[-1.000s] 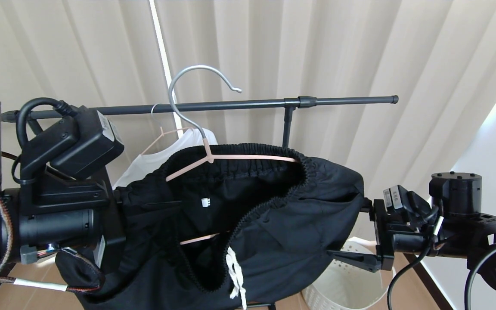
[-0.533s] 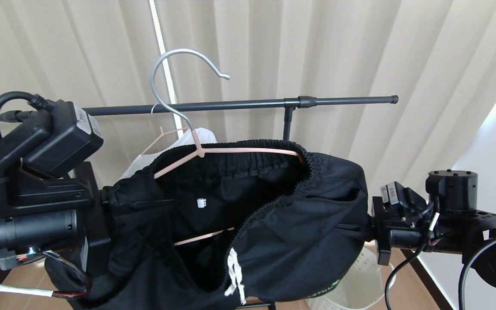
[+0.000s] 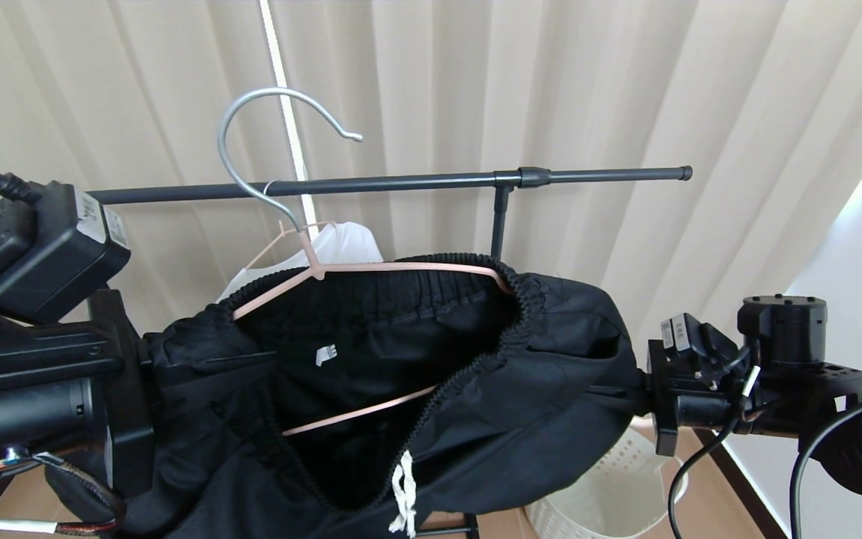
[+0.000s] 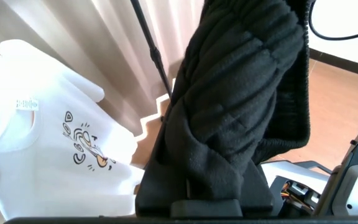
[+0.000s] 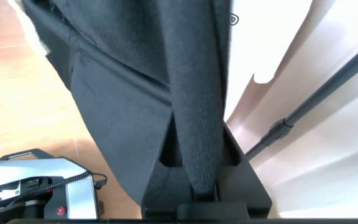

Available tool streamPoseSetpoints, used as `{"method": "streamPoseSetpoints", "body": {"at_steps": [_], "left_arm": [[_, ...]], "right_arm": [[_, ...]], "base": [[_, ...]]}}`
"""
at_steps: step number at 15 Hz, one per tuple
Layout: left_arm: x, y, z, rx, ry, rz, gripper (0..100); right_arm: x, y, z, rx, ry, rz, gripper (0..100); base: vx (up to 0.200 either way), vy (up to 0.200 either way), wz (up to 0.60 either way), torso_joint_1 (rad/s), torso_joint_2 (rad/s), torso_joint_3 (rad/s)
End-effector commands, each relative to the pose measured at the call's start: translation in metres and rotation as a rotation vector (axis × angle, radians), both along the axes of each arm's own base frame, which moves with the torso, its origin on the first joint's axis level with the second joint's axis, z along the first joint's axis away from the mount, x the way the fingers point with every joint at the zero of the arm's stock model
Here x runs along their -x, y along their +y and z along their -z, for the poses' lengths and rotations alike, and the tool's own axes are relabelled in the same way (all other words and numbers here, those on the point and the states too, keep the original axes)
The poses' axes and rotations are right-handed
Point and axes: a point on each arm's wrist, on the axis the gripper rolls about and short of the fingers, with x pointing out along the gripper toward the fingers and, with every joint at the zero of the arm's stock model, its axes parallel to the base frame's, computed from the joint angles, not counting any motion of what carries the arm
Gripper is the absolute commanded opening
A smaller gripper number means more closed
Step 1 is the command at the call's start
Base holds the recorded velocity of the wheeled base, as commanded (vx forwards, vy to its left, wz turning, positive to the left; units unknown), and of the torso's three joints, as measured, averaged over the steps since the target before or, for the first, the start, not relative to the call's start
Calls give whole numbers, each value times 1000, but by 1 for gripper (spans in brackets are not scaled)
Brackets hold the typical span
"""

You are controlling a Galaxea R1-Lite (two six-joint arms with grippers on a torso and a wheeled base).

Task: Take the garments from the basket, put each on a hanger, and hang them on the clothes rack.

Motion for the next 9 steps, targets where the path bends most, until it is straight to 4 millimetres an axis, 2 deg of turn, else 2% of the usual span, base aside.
{"method": "streamPoseSetpoints", "body": {"at_steps": [1,8,9], "left_arm": [[1,3,0,1,-3,-12,0],[-3,9,9,-3,37,-60,0],[-4,9,9,-2,40,-61,0]], "right_arm": [[0,0,0,0,2,0,0],[3,1,1,3,15,1,0],[3,1,1,3,13,1,100]], "base": [[0,0,0,0,0,0],[0,0,0,0,0,0],[0,0,0,0,0,0]]}}
